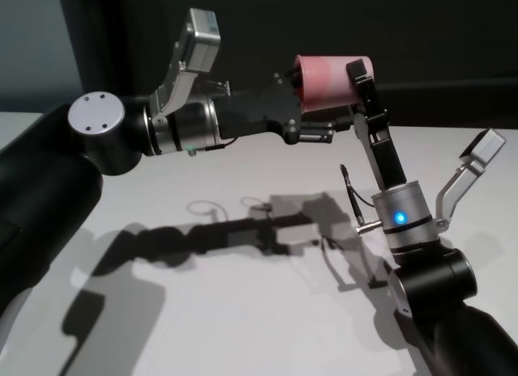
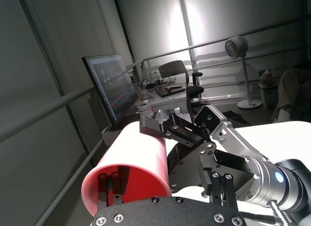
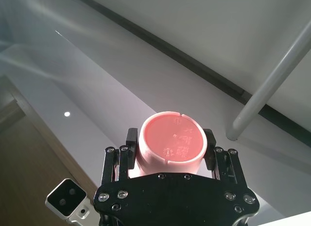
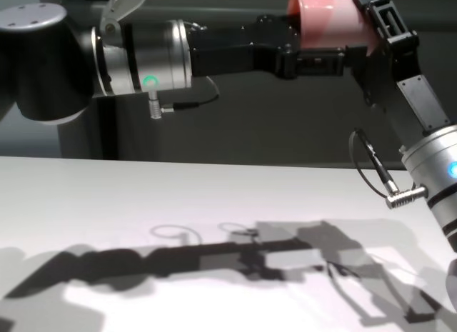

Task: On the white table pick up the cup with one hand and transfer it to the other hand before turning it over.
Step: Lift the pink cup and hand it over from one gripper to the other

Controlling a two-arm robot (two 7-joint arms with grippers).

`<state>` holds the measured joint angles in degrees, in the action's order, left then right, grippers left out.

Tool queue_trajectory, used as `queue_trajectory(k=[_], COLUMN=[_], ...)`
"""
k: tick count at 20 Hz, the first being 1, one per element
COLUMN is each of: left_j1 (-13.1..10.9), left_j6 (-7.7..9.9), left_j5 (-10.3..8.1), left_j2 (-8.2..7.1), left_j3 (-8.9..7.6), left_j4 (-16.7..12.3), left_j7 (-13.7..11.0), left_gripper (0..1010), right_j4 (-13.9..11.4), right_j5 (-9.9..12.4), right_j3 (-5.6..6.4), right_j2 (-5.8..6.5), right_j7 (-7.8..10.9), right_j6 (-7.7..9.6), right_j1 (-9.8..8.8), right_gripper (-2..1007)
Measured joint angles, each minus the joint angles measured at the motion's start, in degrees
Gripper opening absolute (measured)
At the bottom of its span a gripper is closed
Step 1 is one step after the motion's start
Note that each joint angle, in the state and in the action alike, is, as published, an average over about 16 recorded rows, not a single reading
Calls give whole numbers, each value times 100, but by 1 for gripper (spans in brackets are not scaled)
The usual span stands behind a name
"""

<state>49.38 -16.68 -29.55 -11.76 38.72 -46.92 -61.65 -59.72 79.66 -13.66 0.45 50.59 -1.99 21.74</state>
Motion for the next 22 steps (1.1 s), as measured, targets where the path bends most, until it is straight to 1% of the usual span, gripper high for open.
queue_trajectory(k=[4, 8, 12, 16, 19, 22], left_j1=[0, -1, -10, -41, -87, -158], left_j6=[0, 1, 3, 16, 37, 73], left_j5=[0, 0, 0, 0, 0, 0], left_j2=[0, -1, -12, -55, -118, -213], left_j3=[0, 0, -1, -6, -13, -24], left_j4=[0, -3, -21, -87, -180, -314], left_j7=[0, 0, 3, 19, 45, 91], left_gripper=[944, 988, 1003, 1003, 1003, 1003], right_j4=[0, 0, 0, 0, 0, 0], right_j5=[0, 1, 1, 1, 1, 1], right_j3=[0, 0, 0, 0, 0, 0], right_j2=[0, 0, 0, 0, 0, 0], right_j7=[-1, -1, -1, -1, -1, -1], right_j6=[0, 0, 0, 0, 0, 0], right_j1=[0, 0, 0, 0, 0, 0], right_gripper=[769, 769, 769, 769, 769, 769])
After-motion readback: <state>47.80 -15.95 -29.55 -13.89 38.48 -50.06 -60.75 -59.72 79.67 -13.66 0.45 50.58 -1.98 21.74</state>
